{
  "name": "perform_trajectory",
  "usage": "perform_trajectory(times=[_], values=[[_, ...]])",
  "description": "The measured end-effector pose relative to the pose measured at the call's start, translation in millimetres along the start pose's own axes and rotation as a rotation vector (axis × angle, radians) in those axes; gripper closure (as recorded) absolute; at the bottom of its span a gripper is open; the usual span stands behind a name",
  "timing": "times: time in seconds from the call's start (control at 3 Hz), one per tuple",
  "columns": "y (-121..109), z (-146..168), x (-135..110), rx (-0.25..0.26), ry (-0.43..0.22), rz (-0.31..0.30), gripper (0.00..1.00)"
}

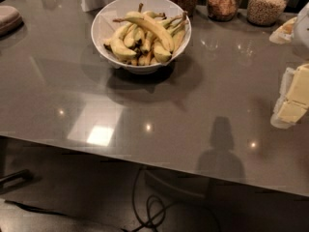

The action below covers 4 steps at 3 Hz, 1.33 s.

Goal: Pick banana from white bowl

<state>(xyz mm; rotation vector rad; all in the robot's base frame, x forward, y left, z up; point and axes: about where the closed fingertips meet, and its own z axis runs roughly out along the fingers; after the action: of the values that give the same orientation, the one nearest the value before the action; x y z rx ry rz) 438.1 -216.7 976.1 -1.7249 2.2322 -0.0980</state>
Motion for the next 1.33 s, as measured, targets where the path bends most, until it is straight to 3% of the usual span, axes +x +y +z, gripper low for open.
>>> perform_trajectory(times=[0.33,1.0,1.33], values=[[-0.2,0.1,-0.2,0.0,-0.001,0.0,0.0],[-65.4,44.6,-62.1,-0.006,-0.27,0.02,0.0],[-65.8,44.6,-62.8,-0.005,-0.273,0.02,0.0]])
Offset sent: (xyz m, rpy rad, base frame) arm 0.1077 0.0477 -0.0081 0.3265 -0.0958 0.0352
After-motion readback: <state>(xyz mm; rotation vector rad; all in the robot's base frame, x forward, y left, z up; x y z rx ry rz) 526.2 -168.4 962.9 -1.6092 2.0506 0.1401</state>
